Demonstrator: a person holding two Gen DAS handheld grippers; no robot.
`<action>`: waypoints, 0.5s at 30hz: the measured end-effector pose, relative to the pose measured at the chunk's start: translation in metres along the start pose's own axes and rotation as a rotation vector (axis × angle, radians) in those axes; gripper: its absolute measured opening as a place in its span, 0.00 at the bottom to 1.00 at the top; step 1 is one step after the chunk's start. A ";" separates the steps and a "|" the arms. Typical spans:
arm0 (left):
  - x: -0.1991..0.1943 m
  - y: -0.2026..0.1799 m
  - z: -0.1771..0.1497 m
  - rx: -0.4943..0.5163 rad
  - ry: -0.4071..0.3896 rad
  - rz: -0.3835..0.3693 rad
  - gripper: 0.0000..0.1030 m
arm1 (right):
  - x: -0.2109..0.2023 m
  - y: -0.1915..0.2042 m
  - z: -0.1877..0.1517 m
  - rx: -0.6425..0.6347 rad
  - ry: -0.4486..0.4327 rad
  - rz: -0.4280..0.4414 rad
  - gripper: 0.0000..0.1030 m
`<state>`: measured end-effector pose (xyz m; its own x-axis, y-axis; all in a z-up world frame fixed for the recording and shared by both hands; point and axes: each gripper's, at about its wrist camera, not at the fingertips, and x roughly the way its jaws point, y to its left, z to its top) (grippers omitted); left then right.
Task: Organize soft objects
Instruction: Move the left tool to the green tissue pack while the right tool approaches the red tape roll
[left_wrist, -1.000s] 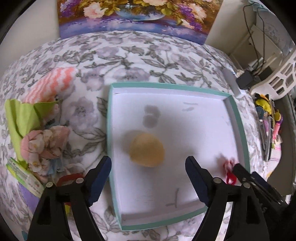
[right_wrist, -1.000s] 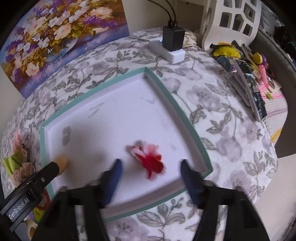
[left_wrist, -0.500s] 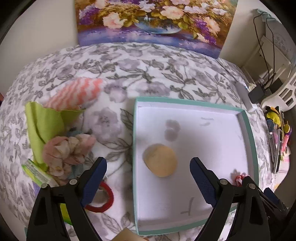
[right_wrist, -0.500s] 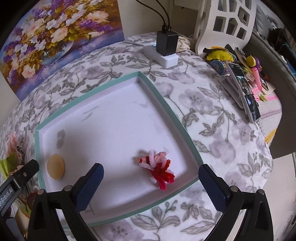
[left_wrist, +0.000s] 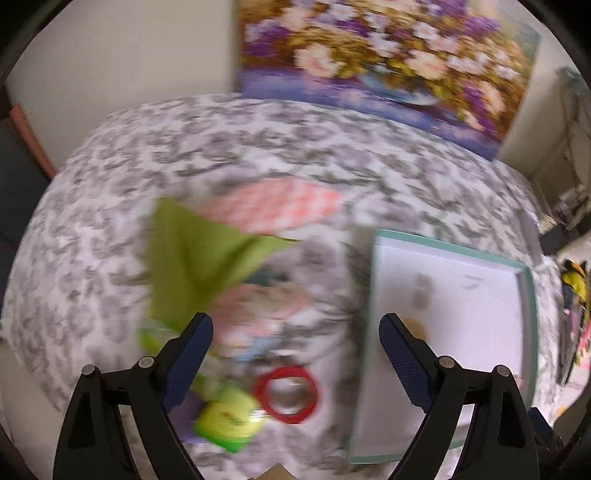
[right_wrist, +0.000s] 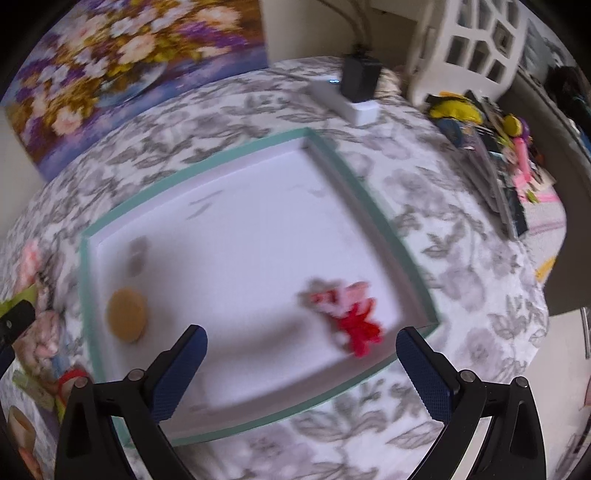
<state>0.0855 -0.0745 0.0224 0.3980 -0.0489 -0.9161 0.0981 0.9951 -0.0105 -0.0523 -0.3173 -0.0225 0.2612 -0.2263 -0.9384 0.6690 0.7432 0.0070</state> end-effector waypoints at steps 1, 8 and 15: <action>-0.001 0.007 0.001 -0.013 0.004 0.014 0.89 | -0.001 0.008 -0.001 -0.012 0.004 0.017 1.00; -0.011 0.075 0.005 -0.132 -0.005 0.070 0.89 | -0.012 0.063 -0.010 -0.096 0.004 0.061 1.00; -0.021 0.128 0.005 -0.215 -0.032 0.106 0.89 | -0.033 0.108 -0.021 -0.181 -0.039 0.098 1.00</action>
<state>0.0946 0.0538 0.0427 0.4249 0.0576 -0.9034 -0.1413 0.9900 -0.0033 -0.0029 -0.2168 0.0019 0.3476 -0.1687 -0.9223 0.5040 0.8631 0.0321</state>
